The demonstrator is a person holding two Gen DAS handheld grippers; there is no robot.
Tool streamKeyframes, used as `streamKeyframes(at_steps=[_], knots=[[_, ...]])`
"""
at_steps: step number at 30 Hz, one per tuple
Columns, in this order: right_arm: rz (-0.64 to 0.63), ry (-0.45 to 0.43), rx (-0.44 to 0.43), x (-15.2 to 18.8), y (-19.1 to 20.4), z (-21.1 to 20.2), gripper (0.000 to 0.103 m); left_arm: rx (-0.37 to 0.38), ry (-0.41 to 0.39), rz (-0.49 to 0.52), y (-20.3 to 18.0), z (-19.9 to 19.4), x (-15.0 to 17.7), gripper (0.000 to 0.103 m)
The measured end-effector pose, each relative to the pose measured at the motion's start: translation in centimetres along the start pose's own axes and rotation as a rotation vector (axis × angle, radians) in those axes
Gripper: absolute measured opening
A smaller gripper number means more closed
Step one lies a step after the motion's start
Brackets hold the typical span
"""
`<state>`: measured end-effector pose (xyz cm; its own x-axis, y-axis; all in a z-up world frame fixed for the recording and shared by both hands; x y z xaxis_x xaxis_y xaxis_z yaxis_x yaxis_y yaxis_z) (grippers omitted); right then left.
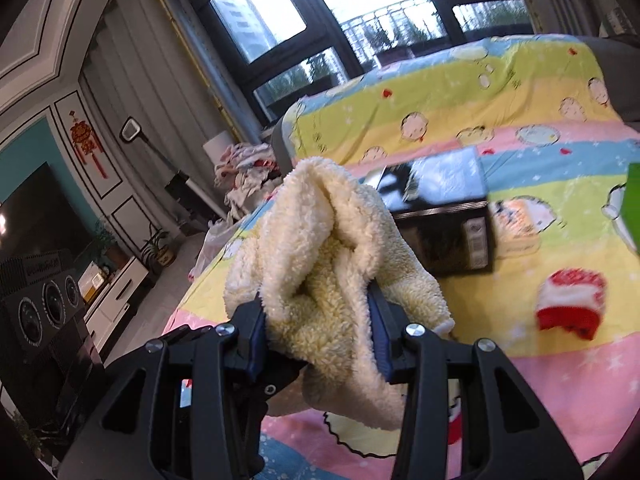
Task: Organize soft objects
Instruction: 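Carry the cream cloth with the right gripper over the green box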
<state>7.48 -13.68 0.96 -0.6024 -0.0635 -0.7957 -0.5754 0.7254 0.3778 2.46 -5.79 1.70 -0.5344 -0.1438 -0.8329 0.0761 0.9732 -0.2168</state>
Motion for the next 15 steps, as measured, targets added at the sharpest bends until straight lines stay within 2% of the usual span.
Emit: streamKeyframes(at_steps=[4, 15], knots=[[-0.006, -0.052, 0.062, -1.6, -1.2, -2.4, 0.043, 0.024, -0.025, 0.051, -2.9, 0.0, -1.4, 0.038], [0.094, -0.157, 0.191, -4.5, -6.4, -9.5, 0.042, 0.147, -0.051, 0.149, -11.3, 1.5, -4.3, 0.038]])
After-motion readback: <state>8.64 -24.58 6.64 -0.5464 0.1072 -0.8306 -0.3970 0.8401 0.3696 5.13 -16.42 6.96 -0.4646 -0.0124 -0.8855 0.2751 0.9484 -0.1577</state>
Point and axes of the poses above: each gripper's, at about its wrist camera, not at the fingertips, and z roughly the way its jaws point, y to its left, x to its underside, the point moved 5 cm from there along z, roughly the way its jaws point, and after that the axes turned 5 degrees about -z, right-handed, at the moved point
